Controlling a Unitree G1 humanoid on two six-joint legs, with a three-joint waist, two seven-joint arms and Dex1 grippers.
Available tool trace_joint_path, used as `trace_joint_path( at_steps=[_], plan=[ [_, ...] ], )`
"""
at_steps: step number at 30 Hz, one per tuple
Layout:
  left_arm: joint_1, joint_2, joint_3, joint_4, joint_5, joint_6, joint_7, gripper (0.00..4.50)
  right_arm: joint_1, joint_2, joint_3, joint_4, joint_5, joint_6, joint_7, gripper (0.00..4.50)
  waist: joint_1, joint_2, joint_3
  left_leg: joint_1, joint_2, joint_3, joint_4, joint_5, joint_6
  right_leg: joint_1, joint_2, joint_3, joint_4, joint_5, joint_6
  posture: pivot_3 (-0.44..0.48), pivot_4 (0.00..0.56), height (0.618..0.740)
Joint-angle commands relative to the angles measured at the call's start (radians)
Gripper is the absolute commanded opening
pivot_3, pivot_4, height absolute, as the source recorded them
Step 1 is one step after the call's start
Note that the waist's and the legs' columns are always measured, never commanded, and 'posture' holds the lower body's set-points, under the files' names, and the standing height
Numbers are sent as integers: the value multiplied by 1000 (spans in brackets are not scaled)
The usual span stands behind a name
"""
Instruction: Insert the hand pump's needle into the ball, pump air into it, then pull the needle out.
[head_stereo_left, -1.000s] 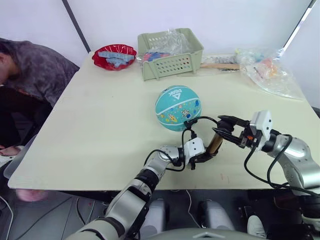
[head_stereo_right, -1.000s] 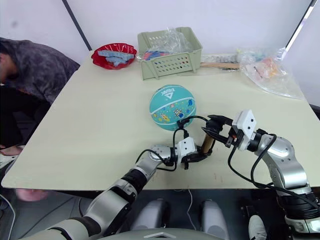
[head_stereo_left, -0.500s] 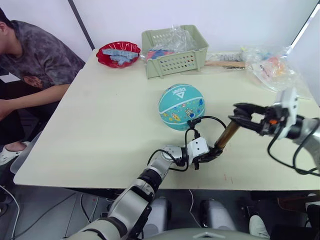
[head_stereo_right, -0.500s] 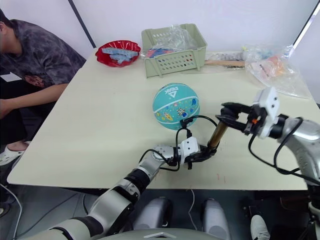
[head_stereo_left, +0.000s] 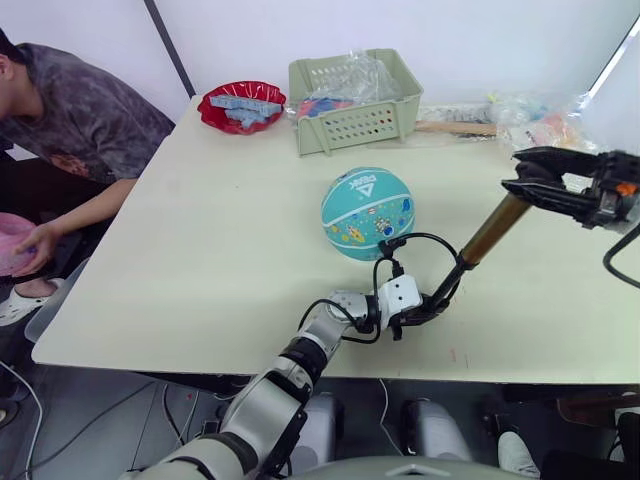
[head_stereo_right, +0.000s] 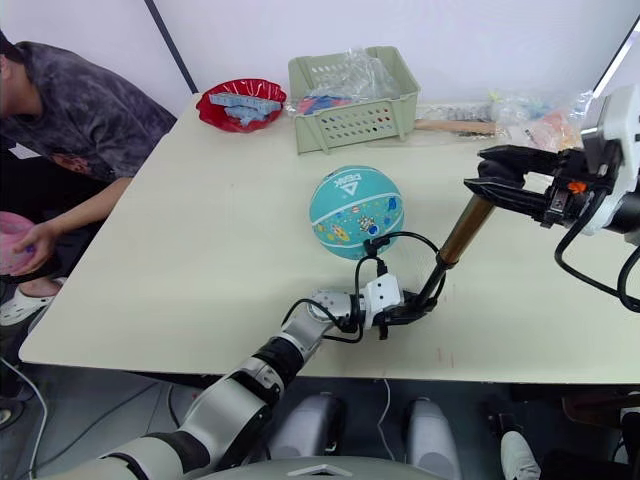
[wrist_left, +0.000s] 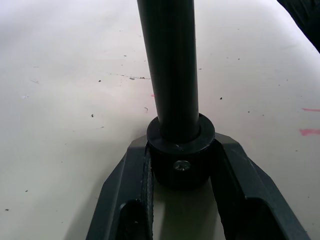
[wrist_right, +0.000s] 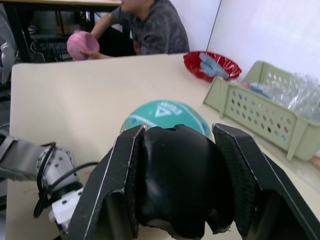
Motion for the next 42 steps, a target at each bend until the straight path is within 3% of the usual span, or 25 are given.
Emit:
trace_joint_path(
  at_steps=[1, 10, 22, 26, 36, 42],
  plan=[
    [40, 6, -51, 88, 63, 18, -17, 1158, -31, -20, -81, -24, -2, -13, -26, 1731, 2, 0, 0, 0, 0, 0, 0, 0, 0, 0, 0, 0, 0, 0, 0, 0, 150, 740],
    [57, 18, -62, 94, 81, -35, -27, 1158, 163, 108, 115, -96, -169, -116, -29, 1731, 5, -2, -3, 2, 1, 0, 0, 0, 0, 1, 1, -1, 0, 0, 0, 0, 150, 740],
    [84, 45, -68, 79, 86, -67, -51, 1158, 304, 319, 381, 79, -499, -392, -74, 1731, -20, -2, -17, 7, 1, 0, -1, 0, 0, 4, 5, -1, 1, 0, 0, 0, 150, 740],
    [93, 49, -69, 71, 85, -64, -53, 1158, 339, 393, 429, 121, -549, -451, -108, 1731, -24, -4, -21, 17, 2, 0, -5, 0, 0, 11, 6, 0, 1, -3, -1, 0, 150, 740],
    [86, 53, -68, 83, 91, -61, -44, 1158, 248, 345, 308, 26, -405, -386, -51, 1731, -20, -3, -24, 21, 4, -3, -10, 0, 0, 15, 6, -3, 1, -7, -1, 0, 150, 740],
    [78, 51, -65, 96, 95, -64, -43, 1158, 74, 200, 124, -28, -172, -189, -14, 1731, -16, 4, -13, 16, 1, -4, -10, 0, 0, 11, 3, -3, 0, -6, -3, 0, 150, 740]
  ],
)
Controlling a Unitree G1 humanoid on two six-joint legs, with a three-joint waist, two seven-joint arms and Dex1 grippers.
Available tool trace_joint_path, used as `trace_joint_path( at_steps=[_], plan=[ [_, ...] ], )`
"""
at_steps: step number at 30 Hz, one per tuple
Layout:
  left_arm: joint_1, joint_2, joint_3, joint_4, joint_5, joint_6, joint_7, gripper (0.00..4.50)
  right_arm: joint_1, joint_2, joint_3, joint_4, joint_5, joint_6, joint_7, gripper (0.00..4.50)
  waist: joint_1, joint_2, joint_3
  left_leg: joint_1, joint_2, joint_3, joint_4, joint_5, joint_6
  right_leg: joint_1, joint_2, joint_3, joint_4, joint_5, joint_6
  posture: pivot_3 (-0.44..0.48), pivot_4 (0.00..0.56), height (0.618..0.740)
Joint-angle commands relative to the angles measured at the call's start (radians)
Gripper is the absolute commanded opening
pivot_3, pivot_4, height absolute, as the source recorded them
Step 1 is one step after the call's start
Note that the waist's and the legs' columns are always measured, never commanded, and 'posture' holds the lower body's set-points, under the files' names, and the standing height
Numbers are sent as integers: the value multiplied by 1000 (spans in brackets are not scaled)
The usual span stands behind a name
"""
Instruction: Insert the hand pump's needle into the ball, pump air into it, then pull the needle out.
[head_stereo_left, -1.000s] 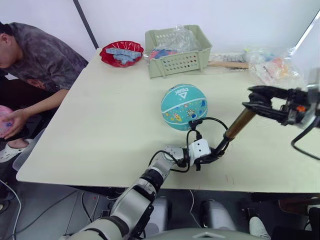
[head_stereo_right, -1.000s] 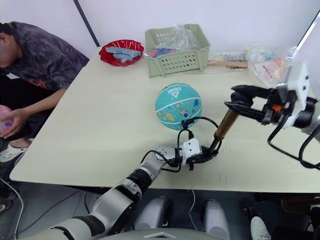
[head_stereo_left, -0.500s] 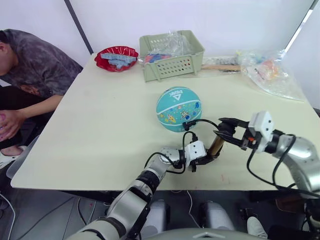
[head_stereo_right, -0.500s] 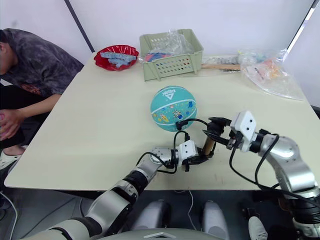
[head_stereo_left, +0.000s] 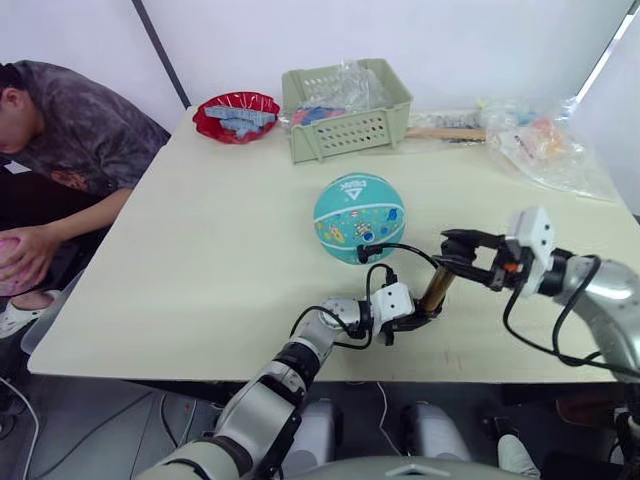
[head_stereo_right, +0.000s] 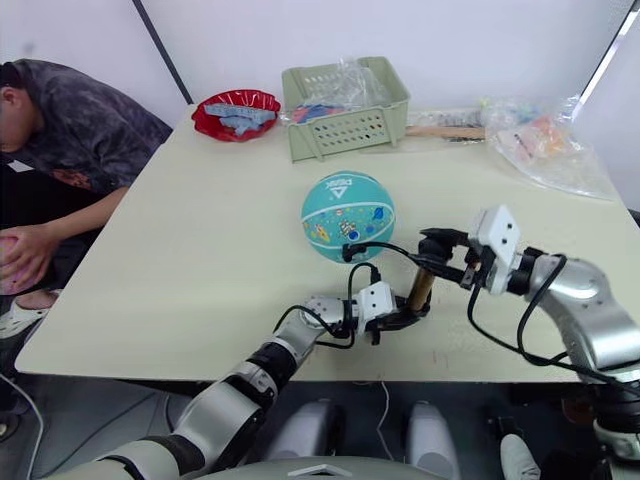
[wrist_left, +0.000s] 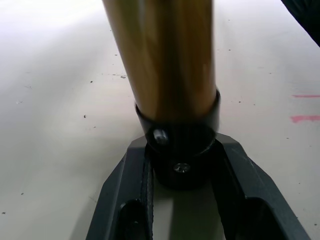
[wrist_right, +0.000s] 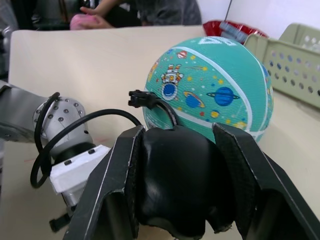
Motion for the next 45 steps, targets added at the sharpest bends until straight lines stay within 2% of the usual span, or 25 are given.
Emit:
trace_joint_path(
  at_steps=[1, 8, 12, 16, 24, 26, 29, 32, 38, 41, 45],
  plan=[
    [48, 21, -64, 75, 72, 20, -36, 1158, -124, -97, -191, -56, 166, 102, 7, 1731, 1, 1, 3, 0, 0, 0, 0, 0, 0, 0, 0, 0, 0, 0, 0, 0, 150, 740],
    [44, 24, -63, 86, 75, 16, -36, 1158, -271, -225, -313, -36, 342, 255, 16, 1731, 1, 1, 6, -3, 0, -2, 0, 0, 0, -2, -1, -1, -1, 0, 0, 0, 150, 740],
    [44, 25, -63, 89, 76, 14, -34, 1158, -329, -252, -337, -25, 390, 302, 4, 1731, 1, 1, 7, -4, 0, -3, 0, 0, 0, -2, -1, -2, -1, 0, 0, 0, 150, 740],
    [42, 25, -63, 93, 78, 11, -34, 1158, -365, -261, -348, -18, 412, 334, 0, 1731, 2, 3, 8, -15, -1, -3, 3, 0, 0, -12, -1, -2, 0, 0, 0, 0, 150, 740],
    [41, 24, -63, 96, 78, 11, -28, 1158, -72, -163, -170, -86, 140, 151, 19, 1731, -1, 2, 5, -13, -1, -4, 5, 0, 0, -9, 0, -3, 1, 1, 1, 0, 150, 740],
    [42, 24, -63, 96, 78, 11, -25, 1158, -15, -129, -110, -83, 77, 92, 19, 1731, -2, -6, -1, -11, -1, -5, 6, 0, 0, -7, 1, -4, 1, 0, 1, 0, 150, 740],
    [40, 23, -61, 99, 79, 12, -24, 1158, 44, -83, -22, -44, -16, 4, 31, 1731, -3, -5, -3, -8, 0, -6, 6, 0, 0, -4, 1, -4, 1, 0, 1, 0, 150, 740],
    [39, 23, -62, 101, 81, 10, -25, 1158, 81, -44, 51, 24, -106, -97, 44, 1731, -4, -6, -3, 2, 0, -6, 3, 0, 0, 4, 2, -4, 1, -3, 4, 0, 150, 740],
    [37, 20, -62, 103, 81, 8, -21, 1158, 132, 56, 148, 119, -209, -217, 20, 1731, -3, -6, -7, 4, 1, -6, 1, 0, 0, 5, 2, -4, 1, -4, 4, 0, 150, 740],
    [38, 20, -61, 102, 81, 7, -19, 1158, 117, 62, 137, 126, -215, -230, 23, 1731, -4, -4, -8, 4, 0, -6, 1, 0, 0, 5, 2, -4, 1, -4, 4, 0, 150, 740],
    [38, 20, -61, 103, 80, 6, -21, 1158, 57, 42, 70, 84, -137, -190, 41, 1731, -4, -4, -7, 4, 0, -7, 1, 0, 0, 5, 2, -4, 1, -4, 4, 0, 150, 740]
  ],
)
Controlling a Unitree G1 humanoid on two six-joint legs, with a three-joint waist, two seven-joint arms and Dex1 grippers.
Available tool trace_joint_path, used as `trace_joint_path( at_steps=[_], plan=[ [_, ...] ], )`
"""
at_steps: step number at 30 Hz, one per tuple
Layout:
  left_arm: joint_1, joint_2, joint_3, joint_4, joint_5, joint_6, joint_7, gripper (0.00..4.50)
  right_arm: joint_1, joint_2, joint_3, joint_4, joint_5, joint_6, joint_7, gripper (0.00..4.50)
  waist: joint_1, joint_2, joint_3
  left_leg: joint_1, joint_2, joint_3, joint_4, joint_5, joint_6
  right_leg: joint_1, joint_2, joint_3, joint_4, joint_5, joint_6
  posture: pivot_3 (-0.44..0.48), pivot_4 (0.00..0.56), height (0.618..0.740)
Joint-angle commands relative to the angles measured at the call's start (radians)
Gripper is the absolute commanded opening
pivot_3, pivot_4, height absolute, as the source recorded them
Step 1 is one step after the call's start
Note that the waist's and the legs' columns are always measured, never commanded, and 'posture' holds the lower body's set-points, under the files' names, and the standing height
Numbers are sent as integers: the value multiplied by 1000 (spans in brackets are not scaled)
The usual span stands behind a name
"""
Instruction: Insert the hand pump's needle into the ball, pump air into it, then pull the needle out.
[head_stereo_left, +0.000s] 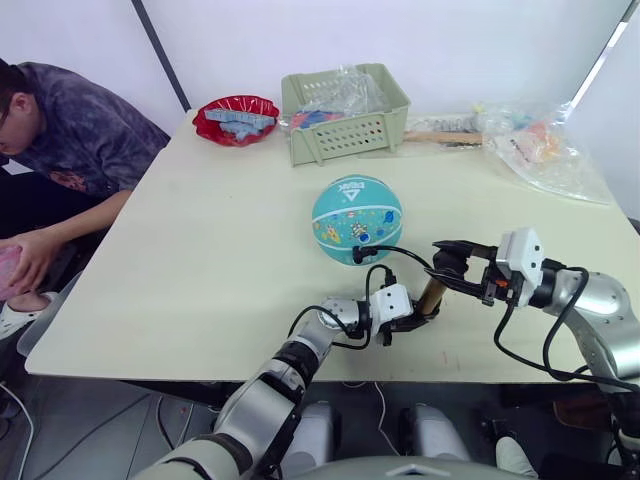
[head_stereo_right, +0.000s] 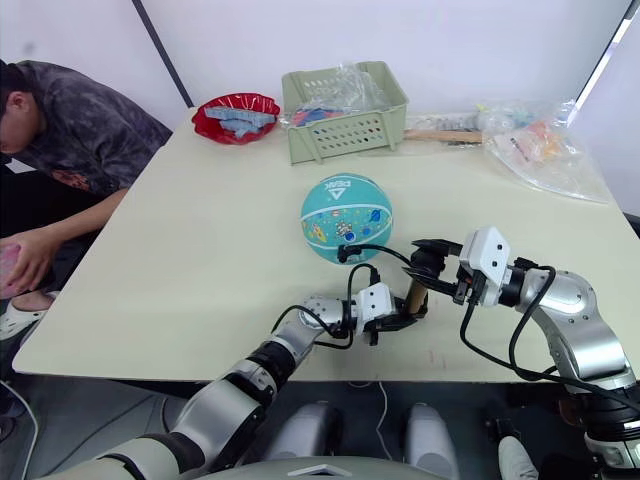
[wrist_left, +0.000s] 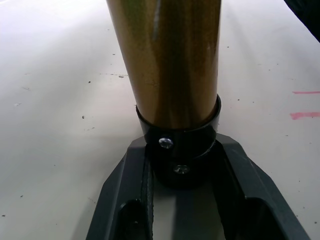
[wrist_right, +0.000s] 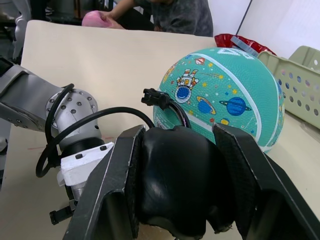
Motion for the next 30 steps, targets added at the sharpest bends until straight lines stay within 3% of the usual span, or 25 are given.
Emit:
trace_joint_path(
  at_steps=[1, 5, 9, 17, 26, 30],
  plan=[
    [50, 13, -59, 67, 68, 23, -30, 1158, -29, -34, -35, -2, 38, 80, 24, 1731, 1, 1, 1, 0, 0, 0, 0, 0, 0, 0, 0, 0, 0, 0, 0, 0, 150, 740],
    [52, 14, -59, 66, 69, 22, -30, 1158, -88, -57, -97, -55, 124, 153, 23, 1731, 3, 3, 4, -2, 0, 0, 0, 0, 0, -1, -1, 0, 0, 1, -2, 0, 150, 740],
    [54, 15, -57, 64, 68, 21, -30, 1158, -224, -158, -248, -88, 287, 292, 28, 1731, 4, 10, 13, -5, -2, 0, 0, 0, 0, -2, -3, 0, -1, 3, -4, 0, 150, 740],
    [57, 19, -57, 60, 65, 19, -36, 1158, -369, -293, -384, -47, 408, 417, 29, 1731, 4, 7, 17, -6, -2, -1, 0, 0, 0, -3, -4, -1, -1, 2, -3, 0, 150, 740],
    [61, 21, -58, 53, 64, 20, -41, 1158, -436, -324, -403, -39, 435, 451, 23, 1731, 4, 5, 19, -14, -3, 0, 2, 0, 0, -11, -4, 0, -1, 3, -3, 0, 150, 740],
    [64, 22, -59, 48, 64, 23, -41, 1158, -296, -266, -321, -89, 370, 430, 23, 1731, 5, 3, 18, -19, -4, 0, 4, 0, 0, -15, -5, 0, 0, 3, -3, 0, 150, 740]
  ],
)
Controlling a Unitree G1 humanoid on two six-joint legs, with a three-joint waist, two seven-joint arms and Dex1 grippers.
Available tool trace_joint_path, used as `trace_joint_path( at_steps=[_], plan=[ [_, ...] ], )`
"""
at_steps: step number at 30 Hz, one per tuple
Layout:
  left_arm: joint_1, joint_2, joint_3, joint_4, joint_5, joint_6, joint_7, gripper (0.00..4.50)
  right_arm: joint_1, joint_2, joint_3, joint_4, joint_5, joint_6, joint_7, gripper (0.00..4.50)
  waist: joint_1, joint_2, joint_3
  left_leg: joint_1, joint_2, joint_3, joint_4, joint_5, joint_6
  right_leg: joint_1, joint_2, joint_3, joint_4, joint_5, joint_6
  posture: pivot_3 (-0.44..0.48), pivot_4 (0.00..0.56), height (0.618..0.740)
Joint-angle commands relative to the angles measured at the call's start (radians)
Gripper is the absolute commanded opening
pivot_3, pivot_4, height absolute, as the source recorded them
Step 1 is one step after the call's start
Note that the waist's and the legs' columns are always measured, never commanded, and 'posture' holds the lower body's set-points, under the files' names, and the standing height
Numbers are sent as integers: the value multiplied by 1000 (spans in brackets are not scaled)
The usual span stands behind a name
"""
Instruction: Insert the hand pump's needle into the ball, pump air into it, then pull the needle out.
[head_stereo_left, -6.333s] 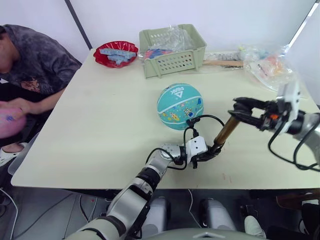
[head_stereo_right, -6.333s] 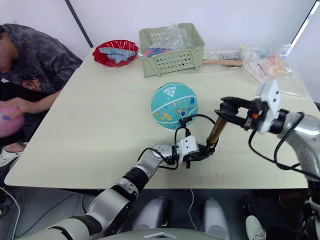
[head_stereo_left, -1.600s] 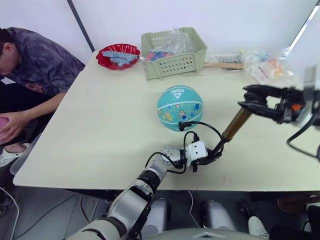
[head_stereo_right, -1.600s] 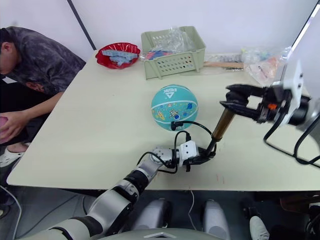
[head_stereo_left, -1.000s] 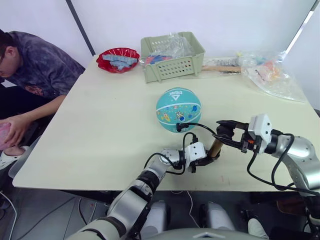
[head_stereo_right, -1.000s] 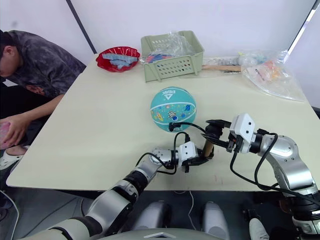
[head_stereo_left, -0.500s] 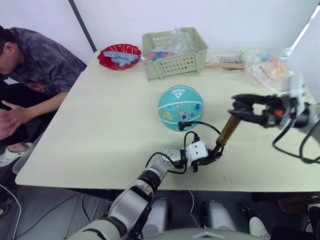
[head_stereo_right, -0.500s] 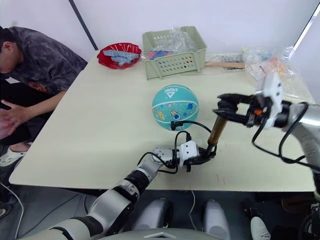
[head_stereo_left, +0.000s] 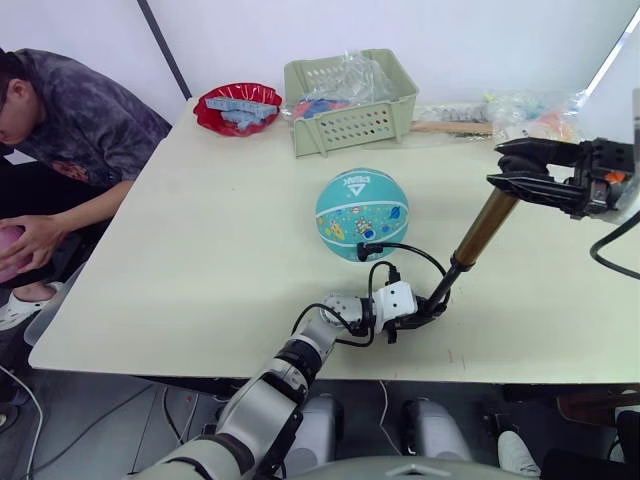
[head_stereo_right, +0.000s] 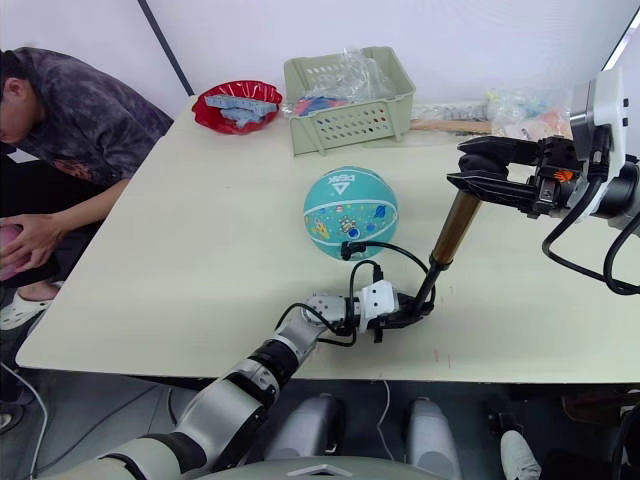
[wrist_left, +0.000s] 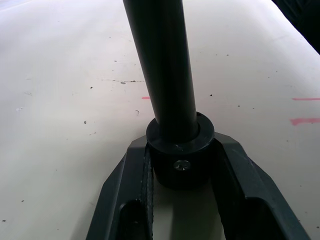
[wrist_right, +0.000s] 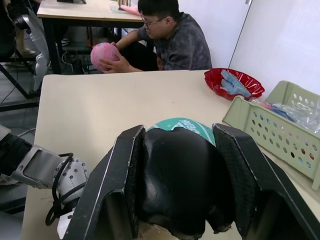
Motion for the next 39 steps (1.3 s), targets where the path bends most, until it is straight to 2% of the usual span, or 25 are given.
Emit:
trace_joint_path(
  at_steps=[1, 7, 11, 18, 23, 28, 33, 39],
  plan=[
    [65, 32, -62, 79, 74, 39, -27, 1158, 110, 37, -9, -61, -113, -101, -32, 1731, 0, -2, -2, 1, 0, -1, 0, 0, 0, 1, 0, 0, 0, 0, 0, 0, 150, 740],
    [66, 31, -62, 77, 72, 44, -23, 1158, 269, 152, 121, -52, -276, -249, -69, 1731, -4, -4, -9, 4, 0, 0, 0, 0, 0, 3, 1, 0, 0, 0, 1, 0, 150, 740],
    [67, 31, -62, 77, 71, 47, -21, 1158, 364, 223, 217, -29, -380, -345, -80, 1731, -4, -6, -10, 14, 3, -1, -3, 0, 0, 12, 3, -1, 0, -3, 3, 0, 150, 740],
    [71, 32, -63, 74, 75, 49, -22, 1158, 445, 313, 305, 47, -497, -447, -119, 1731, -4, -5, -17, 19, 3, -1, -7, 0, 0, 14, 5, -1, 0, -5, 1, 0, 150, 740],
    [69, 31, -62, 76, 75, 50, -22, 1158, 394, 312, 236, 14, -429, -425, -116, 1731, -4, -4, -18, 19, 3, -1, -8, 0, 0, 14, 5, -1, 0, -5, 1, 0, 150, 740],
    [67, 32, -61, 82, 76, 47, -22, 1158, 278, 218, 99, -40, -257, -287, -78, 1731, -1, 0, -11, 18, 3, -1, -8, 0, 0, 14, 4, -1, 0, -5, 1, 0, 150, 740],
    [66, 32, -62, 89, 77, 43, -23, 1158, 183, 146, 22, -50, -148, -176, -69, 1731, 0, -2, -8, 15, 2, -2, -8, 0, 0, 13, 3, -1, -2, -3, -2, 0, 150, 740],
    [67, 30, -65, 93, 79, 37, -22, 1158, 35, 29, -132, -42, 53, -37, -50, 1731, 0, 1, -2, 15, 2, -1, -8, 0, 0, 13, 1, -1, -2, -3, -1, 0, 150, 740]
  ],
)
